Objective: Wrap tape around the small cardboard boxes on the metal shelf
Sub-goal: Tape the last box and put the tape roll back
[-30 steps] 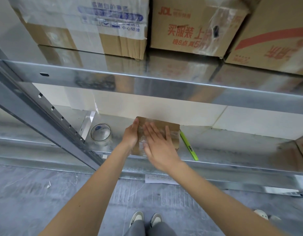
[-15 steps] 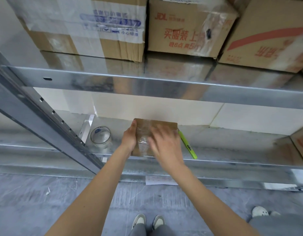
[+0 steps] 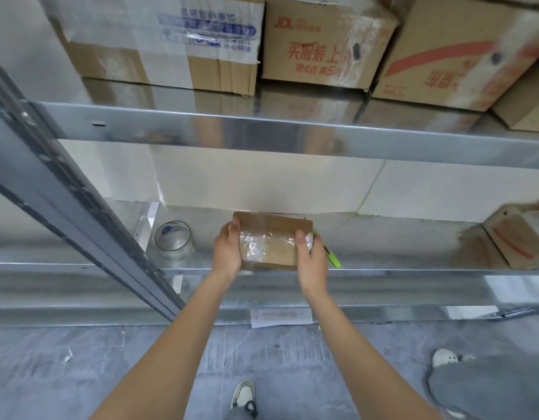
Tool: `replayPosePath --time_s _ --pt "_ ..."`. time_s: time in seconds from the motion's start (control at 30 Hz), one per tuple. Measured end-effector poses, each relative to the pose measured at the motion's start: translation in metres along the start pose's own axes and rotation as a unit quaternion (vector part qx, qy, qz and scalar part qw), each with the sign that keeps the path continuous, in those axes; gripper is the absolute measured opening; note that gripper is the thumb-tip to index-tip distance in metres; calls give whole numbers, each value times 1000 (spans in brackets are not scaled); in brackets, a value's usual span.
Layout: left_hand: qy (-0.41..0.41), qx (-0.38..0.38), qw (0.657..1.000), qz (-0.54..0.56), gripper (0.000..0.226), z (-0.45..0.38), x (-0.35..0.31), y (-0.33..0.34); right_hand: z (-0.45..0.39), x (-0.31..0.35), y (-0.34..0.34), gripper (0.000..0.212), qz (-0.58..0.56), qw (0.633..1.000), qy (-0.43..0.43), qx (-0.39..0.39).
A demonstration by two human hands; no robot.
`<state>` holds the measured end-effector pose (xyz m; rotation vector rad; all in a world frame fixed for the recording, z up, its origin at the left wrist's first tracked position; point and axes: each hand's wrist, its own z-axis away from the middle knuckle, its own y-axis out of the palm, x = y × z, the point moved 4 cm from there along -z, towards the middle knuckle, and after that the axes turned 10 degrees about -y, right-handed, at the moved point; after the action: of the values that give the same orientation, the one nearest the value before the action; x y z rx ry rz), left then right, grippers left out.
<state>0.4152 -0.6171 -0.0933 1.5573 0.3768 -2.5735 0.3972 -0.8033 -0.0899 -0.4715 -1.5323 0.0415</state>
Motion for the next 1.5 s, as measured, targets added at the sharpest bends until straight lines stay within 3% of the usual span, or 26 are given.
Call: replayPosePath --time_s 0.1,0.2,0.3,0.4,0.57,0.73,0.9,1.07,1.23,1.5 --pt "29 -27 999 -38 52 24 16 -12 28 -2 -8 59 -6 999 -37 25" --pt "54 -23 996 -64 48 50 28 -18 49 -8 -14 67 13 998 -17 59" --pt "30 -18 998 -43 42 79 36 -18 65 -7 -25 58 -2 995 13 97" --pt "21 -11 999 -40 51 112 39 -17 85 6 -46 54 -34 991 24 123" --pt "57 -48 996 -46 61 169 14 -13 112 46 -89 56 -49 993 -20 110" --pt "172 -120 978 7 61 217 -49 -25 122 116 -120 48 -45 987 -130 80" --pt "285 -237 928 -35 70 257 -116 -53 130 193 -145 60 -62 970 -231 38" --pt "380 -256 889 18 63 294 -191 -68 128 276 -178 67 -64 932 -356 -10" --pt "437 -227 868 58 54 326 -289 -63 104 362 -215 51 -96 907 -408 -48" --pt "420 -128 894 92 63 335 -403 -22 41 446 -257 53 -111 912 -388 -68"
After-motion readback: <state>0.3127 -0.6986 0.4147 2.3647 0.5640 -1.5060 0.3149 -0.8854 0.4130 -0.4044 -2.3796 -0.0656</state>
